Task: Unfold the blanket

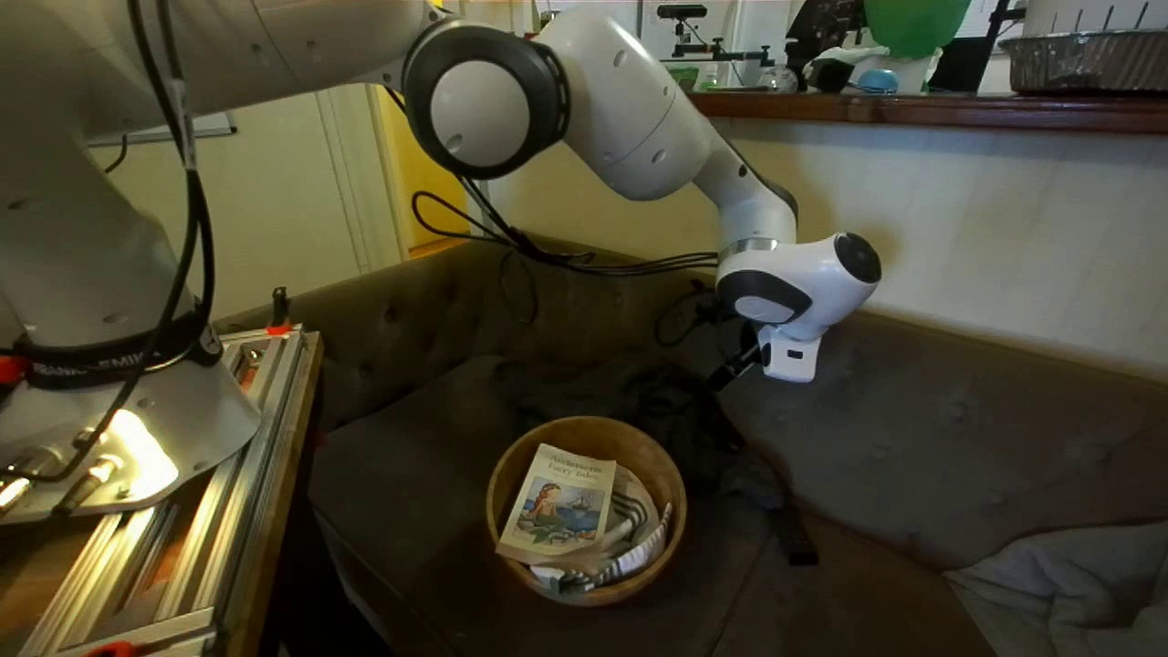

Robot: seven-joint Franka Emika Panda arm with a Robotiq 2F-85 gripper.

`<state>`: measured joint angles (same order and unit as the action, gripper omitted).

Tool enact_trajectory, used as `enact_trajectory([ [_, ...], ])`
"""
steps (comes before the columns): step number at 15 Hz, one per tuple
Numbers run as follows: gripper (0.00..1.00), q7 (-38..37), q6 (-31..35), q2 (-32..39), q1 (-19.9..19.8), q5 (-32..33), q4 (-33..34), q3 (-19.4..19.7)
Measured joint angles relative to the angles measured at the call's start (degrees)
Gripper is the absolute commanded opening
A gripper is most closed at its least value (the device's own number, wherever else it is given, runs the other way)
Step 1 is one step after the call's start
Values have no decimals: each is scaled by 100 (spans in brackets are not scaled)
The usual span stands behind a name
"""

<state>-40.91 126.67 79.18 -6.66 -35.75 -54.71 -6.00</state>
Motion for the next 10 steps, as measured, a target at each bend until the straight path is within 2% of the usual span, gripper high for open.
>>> enact_trajectory([
  [6,100,-753,-15,637,23,6,524,58],
  [10,100,-901,41,683,-12,42,553,114],
])
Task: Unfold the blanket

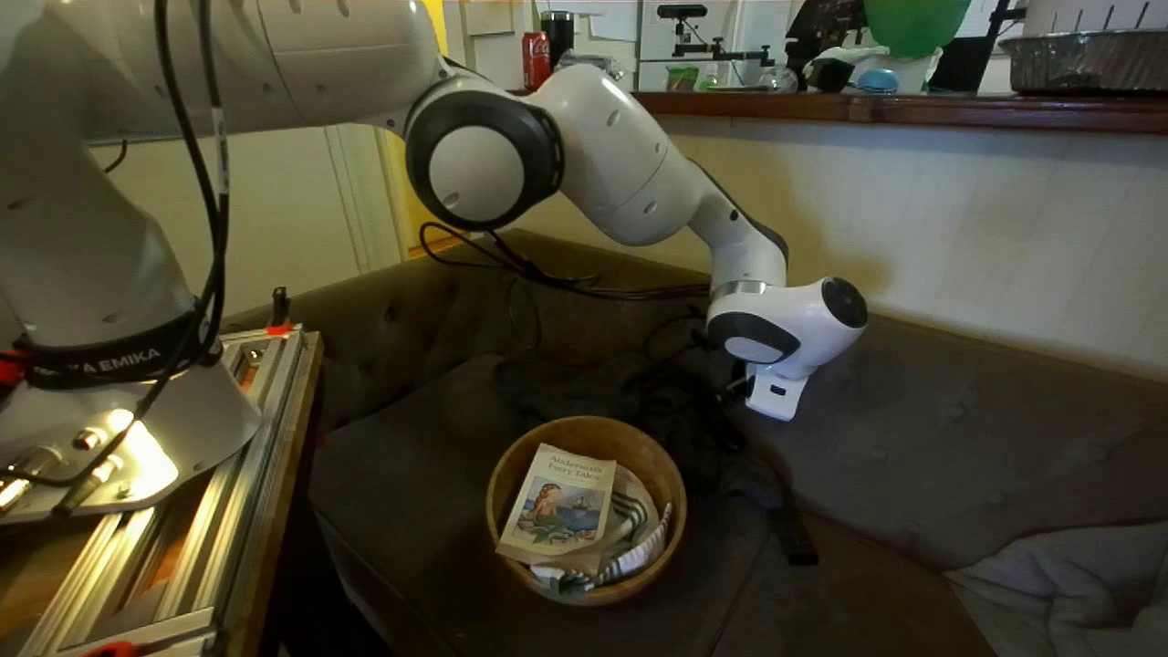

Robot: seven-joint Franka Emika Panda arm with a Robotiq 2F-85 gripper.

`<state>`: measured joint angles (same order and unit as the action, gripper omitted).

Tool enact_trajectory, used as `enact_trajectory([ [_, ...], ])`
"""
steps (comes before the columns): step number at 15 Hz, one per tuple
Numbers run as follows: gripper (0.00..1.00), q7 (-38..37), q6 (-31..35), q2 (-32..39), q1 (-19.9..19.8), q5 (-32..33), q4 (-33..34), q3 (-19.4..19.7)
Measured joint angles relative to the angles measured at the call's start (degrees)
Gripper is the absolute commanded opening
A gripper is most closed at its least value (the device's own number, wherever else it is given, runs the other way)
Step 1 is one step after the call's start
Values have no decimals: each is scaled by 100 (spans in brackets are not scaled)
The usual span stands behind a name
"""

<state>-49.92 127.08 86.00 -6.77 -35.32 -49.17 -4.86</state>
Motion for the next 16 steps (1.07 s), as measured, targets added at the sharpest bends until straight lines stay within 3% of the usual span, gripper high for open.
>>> enact_trajectory([
  [10,100,-126,-176,-21,86,274,24,33],
  [12,100,-324,250,-19,83,224,-15,-5],
  [16,100,-741,1739,2,176,98,-218,-248],
])
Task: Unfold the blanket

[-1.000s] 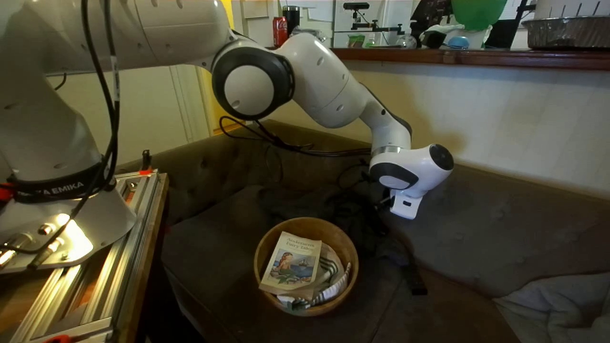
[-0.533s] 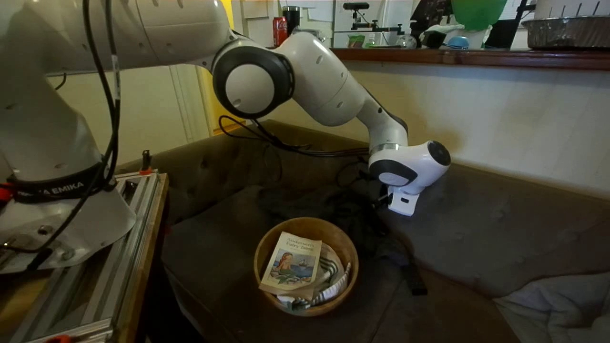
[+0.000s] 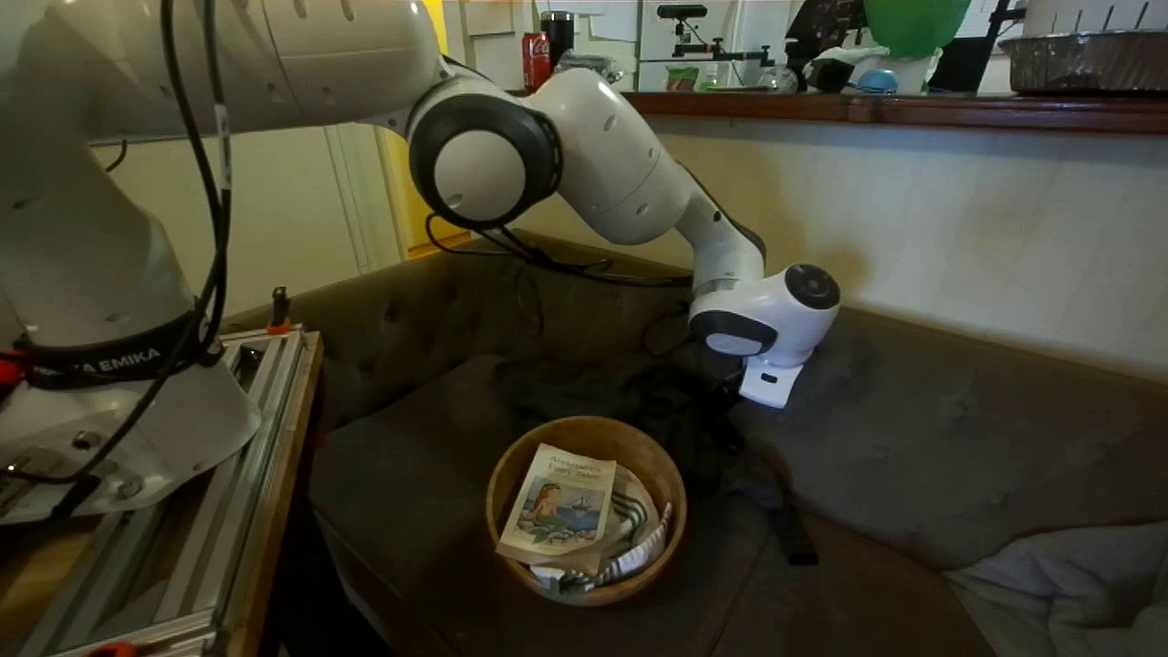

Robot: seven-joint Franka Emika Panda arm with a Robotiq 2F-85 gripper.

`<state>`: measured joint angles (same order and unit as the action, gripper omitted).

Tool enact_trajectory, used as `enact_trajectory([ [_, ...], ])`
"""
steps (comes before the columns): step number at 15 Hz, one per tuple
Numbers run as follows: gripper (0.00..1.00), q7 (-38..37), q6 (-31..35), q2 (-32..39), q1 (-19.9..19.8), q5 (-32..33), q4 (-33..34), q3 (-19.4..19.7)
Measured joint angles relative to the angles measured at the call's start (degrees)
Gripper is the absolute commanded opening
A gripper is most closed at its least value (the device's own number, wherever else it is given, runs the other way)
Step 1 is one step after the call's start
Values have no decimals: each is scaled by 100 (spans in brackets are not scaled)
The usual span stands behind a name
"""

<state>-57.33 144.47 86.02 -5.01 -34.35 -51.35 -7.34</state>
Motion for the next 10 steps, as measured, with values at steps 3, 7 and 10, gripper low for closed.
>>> enact_trajectory([
  [3,100,-323,944,7,224,-68,-271,-78],
  [7,100,-1020,976,18,445,-56,-508,114],
  [10,100,-1444,749,23,469,-34,-596,260],
])
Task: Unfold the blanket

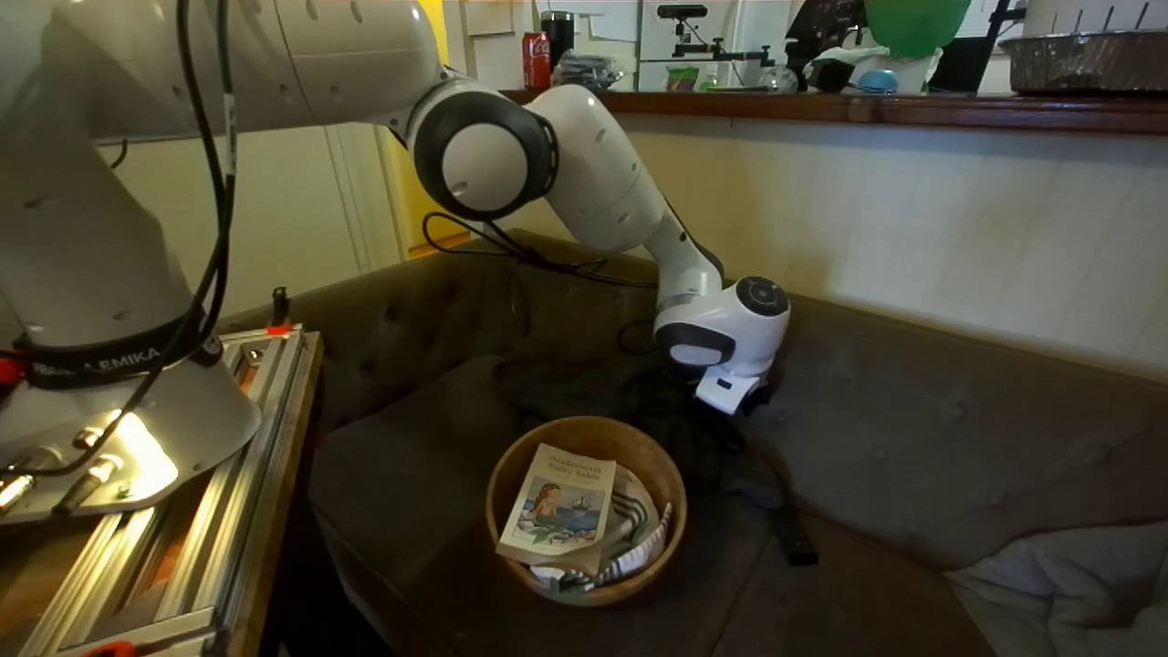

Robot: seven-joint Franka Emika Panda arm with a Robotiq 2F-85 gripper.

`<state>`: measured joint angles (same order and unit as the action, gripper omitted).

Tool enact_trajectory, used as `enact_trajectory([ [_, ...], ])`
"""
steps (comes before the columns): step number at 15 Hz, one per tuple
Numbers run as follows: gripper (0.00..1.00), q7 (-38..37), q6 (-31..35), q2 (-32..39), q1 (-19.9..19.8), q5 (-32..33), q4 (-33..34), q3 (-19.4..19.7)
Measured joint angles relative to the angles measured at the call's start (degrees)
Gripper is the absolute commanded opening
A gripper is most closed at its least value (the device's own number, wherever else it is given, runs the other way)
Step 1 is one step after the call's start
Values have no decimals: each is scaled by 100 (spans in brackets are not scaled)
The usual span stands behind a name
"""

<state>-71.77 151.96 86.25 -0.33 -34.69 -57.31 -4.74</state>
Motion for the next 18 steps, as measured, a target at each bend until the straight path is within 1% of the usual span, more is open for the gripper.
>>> enact_trajectory([
  [2,100,-119,-116,-1,-3,7,-1,30],
  [6,100,-168,-115,-18,27,7,4,-32],
  [12,100,-358,-193,-24,198,8,45,-44],
  [13,98,-409,-270,-26,210,13,48,-44],
  [14,77,-457,-352,-28,215,20,53,-44],
  [15,74,-491,-417,-31,215,26,58,-44],
  [18,51,-552,-520,-44,215,43,69,-43],
])
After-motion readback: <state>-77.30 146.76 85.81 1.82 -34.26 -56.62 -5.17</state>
